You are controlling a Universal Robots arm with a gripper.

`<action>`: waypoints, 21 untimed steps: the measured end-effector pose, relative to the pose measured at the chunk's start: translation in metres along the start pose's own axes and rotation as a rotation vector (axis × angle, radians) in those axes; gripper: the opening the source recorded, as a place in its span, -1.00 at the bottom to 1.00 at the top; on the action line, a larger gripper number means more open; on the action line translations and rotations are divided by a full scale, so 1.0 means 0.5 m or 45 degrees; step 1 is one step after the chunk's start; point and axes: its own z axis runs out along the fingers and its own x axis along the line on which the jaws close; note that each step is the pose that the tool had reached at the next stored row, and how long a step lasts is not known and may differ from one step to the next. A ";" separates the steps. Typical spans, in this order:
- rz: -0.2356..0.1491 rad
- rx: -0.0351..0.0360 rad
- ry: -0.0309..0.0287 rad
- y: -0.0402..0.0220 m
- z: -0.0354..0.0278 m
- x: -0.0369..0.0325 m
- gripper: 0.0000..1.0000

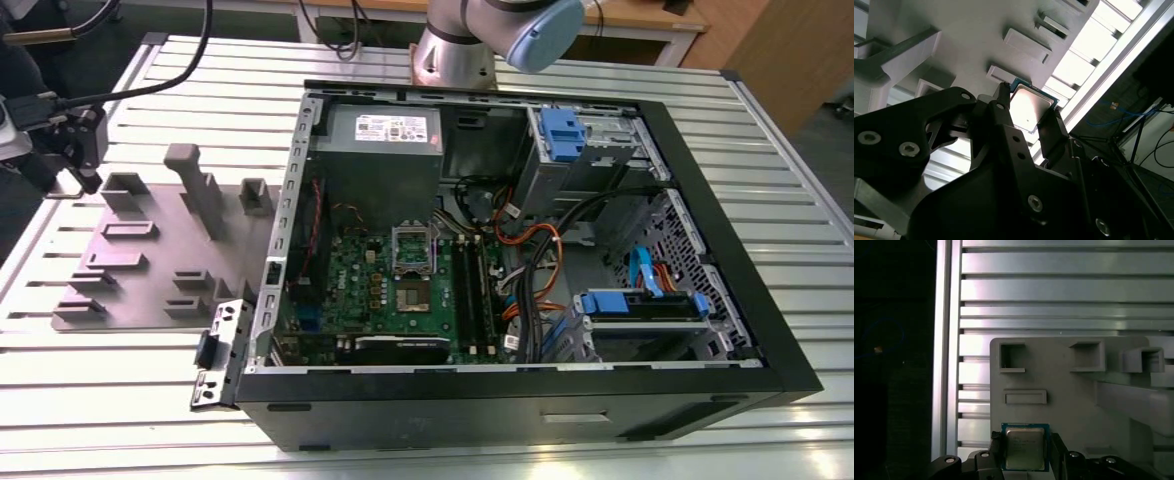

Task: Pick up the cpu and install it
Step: 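Pick up the cpu and move it towards the insertion slot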

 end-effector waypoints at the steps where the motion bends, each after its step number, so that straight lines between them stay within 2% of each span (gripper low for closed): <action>1: 0.000 0.0001 0.0001 0.000 -0.001 0.000 -0.06; 13: 0.000 0.0001 0.0001 0.000 -0.006 0.000 -0.06; 21: 0.000 0.0001 0.0001 0.001 -0.015 0.001 -0.06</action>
